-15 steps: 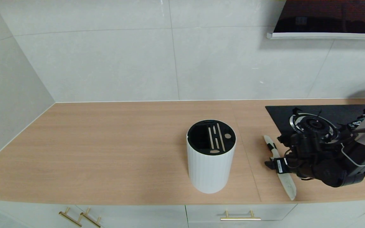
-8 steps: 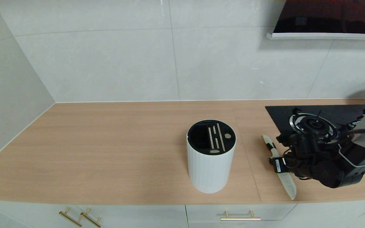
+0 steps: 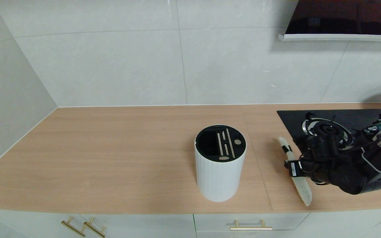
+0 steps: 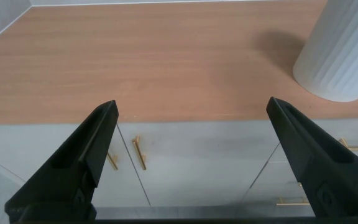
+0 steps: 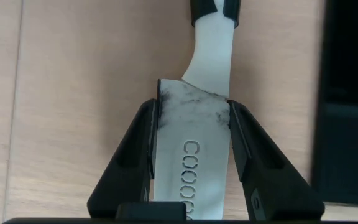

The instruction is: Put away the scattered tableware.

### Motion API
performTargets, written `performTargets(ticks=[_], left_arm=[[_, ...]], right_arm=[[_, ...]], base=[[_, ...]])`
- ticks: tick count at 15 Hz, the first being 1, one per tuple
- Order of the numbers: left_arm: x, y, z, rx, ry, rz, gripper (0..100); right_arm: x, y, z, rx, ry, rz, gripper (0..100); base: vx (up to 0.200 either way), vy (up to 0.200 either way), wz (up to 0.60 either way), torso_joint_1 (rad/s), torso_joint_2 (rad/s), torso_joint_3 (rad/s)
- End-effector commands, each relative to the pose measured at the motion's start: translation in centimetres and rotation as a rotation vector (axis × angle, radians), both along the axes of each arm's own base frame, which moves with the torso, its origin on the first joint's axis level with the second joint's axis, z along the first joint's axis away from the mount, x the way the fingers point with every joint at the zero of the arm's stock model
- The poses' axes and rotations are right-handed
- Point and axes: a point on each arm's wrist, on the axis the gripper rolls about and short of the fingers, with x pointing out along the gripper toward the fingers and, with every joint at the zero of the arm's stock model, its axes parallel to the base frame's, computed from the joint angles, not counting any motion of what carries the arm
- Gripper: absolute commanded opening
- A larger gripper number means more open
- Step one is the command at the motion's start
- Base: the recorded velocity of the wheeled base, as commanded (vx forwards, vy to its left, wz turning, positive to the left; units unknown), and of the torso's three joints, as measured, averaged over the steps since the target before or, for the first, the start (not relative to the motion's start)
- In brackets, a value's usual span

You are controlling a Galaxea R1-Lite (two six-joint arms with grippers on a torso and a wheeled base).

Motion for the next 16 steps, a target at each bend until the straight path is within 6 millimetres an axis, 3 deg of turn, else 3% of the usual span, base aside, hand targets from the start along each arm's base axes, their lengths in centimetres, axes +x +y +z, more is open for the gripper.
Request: performTargets(ticks=[1, 5, 6, 8, 10, 11, 12, 13, 14, 16], left_arm=[[0.0, 0.0, 0.0, 0.002, 0.002, 0.0, 100], [-0.1, 0.0, 0.4, 0.011, -0.014, -0.001, 100], [-0.6, 0.0, 1.8, 0.034, -0.062, -0.005, 100], [-1.1, -0.1, 7.2, 0.049, -0.082, -0.067, 100], [0.7, -0.2, 11.5, 0.046, 0.004, -0.119, 100], [3.7, -0.3, 15.6, 0.043, 0.061, -0.127, 100], [6.4, -0.3, 17.4, 0.04, 0.115, -0.128, 100], [7.9, -0.3, 18.0, 0.038, 0.147, -0.13, 100], [12.4, -0.3, 18.9, 0.033, 0.23, -0.129, 100], [18.7, -0.4, 20.0, 0.001, 0.203, -0.128, 100]], right_arm=[[-0.9, -0.1, 3.2, 0.016, -0.081, 0.002, 0], [-2.7, -0.4, 6.8, 0.032, -0.176, 0.011, 0], [-3.3, -0.4, 7.5, 0.032, -0.197, 0.012, 0], [-4.3, -0.6, 9.8, 0.032, -0.269, 0.017, 0], [-4.2, -0.5, 12.3, 0.044, -0.355, 0.025, 0], [-3.5, -0.4, 14.8, 0.052, -0.428, 0.029, 0], [-3.4, -0.4, 16.6, 0.052, -0.45, 0.032, 0], [-3.6, -0.3, 17.5, 0.046, -0.447, 0.038, 0], [-4.3, 0.7, 19.2, 0.044, -0.451, 0.083, 0], [-5.2, 2.6, 21.2, 0.069, -0.513, 0.145, 0]], base=[[0.0, 0.0, 0.0, 0.0, 0.0, 0.0], [0.0, 0.0, 0.0, 0.0, 0.0, 0.0], [0.0, 0.0, 0.0, 0.0, 0.0, 0.0], [0.0, 0.0, 0.0, 0.0, 0.0, 0.0], [0.0, 0.0, 0.0, 0.0, 0.0, 0.0], [0.0, 0.0, 0.0, 0.0, 0.0, 0.0], [0.0, 0.0, 0.0, 0.0, 0.0, 0.0], [0.0, 0.0, 0.0, 0.0, 0.0, 0.0], [0.0, 0.0, 0.0, 0.0, 0.0, 0.0], [0.0, 0.0, 0.0, 0.0, 0.0, 0.0]])
